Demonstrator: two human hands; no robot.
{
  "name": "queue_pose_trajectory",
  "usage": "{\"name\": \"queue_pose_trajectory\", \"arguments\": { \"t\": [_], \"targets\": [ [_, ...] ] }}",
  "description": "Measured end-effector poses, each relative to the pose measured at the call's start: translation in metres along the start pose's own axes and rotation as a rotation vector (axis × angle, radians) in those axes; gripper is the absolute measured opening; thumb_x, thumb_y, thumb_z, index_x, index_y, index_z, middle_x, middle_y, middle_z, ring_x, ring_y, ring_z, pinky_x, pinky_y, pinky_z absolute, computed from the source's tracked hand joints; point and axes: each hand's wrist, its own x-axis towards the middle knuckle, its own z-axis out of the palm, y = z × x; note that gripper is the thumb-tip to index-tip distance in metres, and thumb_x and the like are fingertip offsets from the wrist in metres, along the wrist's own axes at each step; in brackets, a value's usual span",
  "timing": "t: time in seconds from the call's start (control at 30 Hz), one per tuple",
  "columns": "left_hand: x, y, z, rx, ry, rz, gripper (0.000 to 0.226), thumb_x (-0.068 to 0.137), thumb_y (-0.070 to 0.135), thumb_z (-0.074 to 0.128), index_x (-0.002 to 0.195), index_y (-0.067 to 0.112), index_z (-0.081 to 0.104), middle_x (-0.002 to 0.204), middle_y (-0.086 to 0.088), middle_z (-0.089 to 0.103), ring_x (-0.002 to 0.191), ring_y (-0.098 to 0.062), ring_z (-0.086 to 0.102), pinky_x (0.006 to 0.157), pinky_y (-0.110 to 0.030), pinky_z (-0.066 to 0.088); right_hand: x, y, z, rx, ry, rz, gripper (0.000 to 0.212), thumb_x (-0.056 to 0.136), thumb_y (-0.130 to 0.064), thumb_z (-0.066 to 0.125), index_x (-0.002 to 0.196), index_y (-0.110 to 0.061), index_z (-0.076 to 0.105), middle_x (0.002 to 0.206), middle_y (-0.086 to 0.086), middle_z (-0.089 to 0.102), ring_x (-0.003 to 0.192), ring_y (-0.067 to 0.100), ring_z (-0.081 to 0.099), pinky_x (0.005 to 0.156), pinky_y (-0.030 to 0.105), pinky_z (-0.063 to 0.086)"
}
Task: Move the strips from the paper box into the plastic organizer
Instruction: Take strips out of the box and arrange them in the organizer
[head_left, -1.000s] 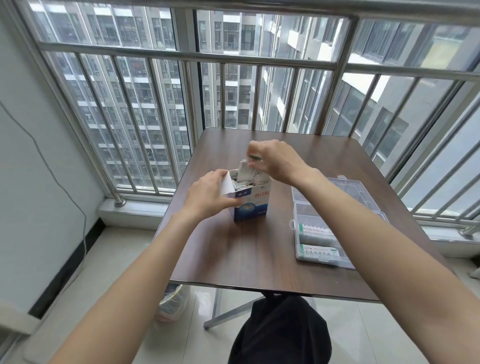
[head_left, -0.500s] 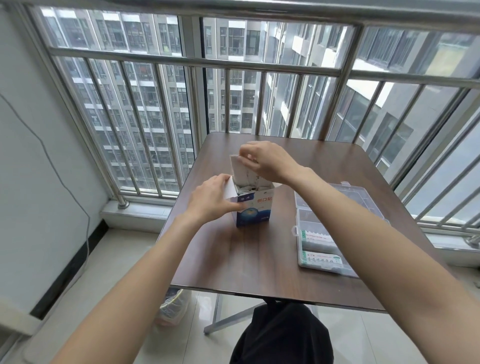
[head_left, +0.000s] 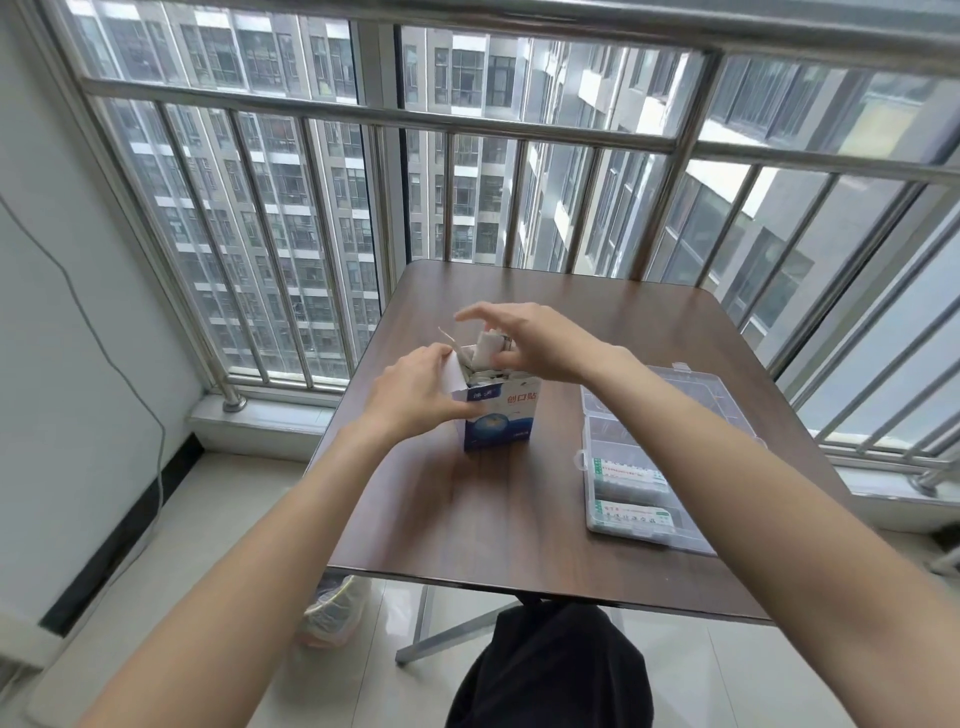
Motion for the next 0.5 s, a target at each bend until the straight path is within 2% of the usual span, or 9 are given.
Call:
{"name": "queue_pose_trajectory", "arguments": {
  "t": [0.1,0.17,0.27,0.33,0.37,0.43,0.5],
  "targets": [
    [0.001,0.001,-0.003,0.032,-0.014,-0.003,0.072,0.062,0.062,0.074,0.115,0.019,0.052,0.112,0.002,0.059,0.107,-0.023,0.054,0.086,-0.041,0.046,0.007,0.003,0.007,-0.071,0.088,-0.065,0.032,0.086,-0.016,0.066,0.117,-0.014,0.059,0.103,0.008,0.07,0.09,0.026,0.064,0.074,0.032,0.045],
    [0.003,0.002,-0.003,0.044,-0.026,-0.007,0.071,0.061,0.064,0.073,0.114,0.022,0.052,0.111,0.002,0.059,0.107,-0.022,0.054,0.085,-0.04,0.046,0.01,0.005,0.009,-0.108,0.148,-0.076,0.023,0.088,-0.021,0.065,0.107,-0.008,0.062,0.096,0.01,0.071,0.084,0.03,0.065,0.069,0.034,0.044],
    [0.004,0.002,-0.004,0.04,-0.067,-0.001,0.089,0.062,0.066,0.072,0.134,0.024,0.042,0.128,0.002,0.054,0.121,-0.021,0.048,0.095,-0.041,0.042,0.011,0.009,0.009,-0.064,0.246,-0.06,0.02,0.089,-0.021,0.064,0.099,-0.004,0.059,0.091,0.013,0.071,0.076,0.032,0.065,0.064,0.037,0.047],
    [0.004,0.004,-0.009,-0.122,-0.045,-0.015,0.106,0.063,0.063,0.074,0.146,0.02,0.026,0.14,0.0,0.045,0.13,-0.019,0.041,0.104,-0.042,0.036,0.01,0.012,0.01,-0.018,0.27,-0.054,0.017,0.087,-0.016,0.065,0.096,-0.003,0.059,0.09,0.011,0.07,0.075,0.031,0.063,0.064,0.038,0.049],
    [0.004,0.005,-0.013,-0.242,-0.005,-0.012,0.107,0.064,0.059,0.076,0.148,0.018,0.023,0.141,-0.001,0.044,0.13,-0.018,0.041,0.106,-0.041,0.036,0.009,0.013,0.009,0.016,0.273,-0.053,0.015,0.086,-0.014,0.066,0.095,-0.004,0.059,0.091,0.01,0.069,0.076,0.027,0.062,0.066,0.038,0.05],
    [0.009,0.008,-0.021,-0.352,0.068,0.072,0.09,0.07,0.045,0.078,0.144,0.021,0.033,0.136,0.0,0.049,0.119,-0.015,0.05,0.103,-0.039,0.041,0.009,0.015,0.007,0.083,0.277,-0.043,0.013,0.084,-0.01,0.067,0.095,-0.005,0.061,0.091,0.007,0.068,0.077,0.017,0.057,0.071,0.034,0.051],
    [0.013,0.012,-0.028,-0.322,0.084,0.148,0.071,0.073,0.035,0.077,0.135,0.022,0.046,0.121,0.004,0.058,0.102,-0.011,0.059,0.095,-0.035,0.048,0.01,0.014,0.003,0.164,0.274,-0.016,0.014,0.083,-0.008,0.068,0.096,-0.006,0.064,0.089,0.002,0.066,0.076,0.012,0.056,0.072,0.025,0.049]
  ]
}}
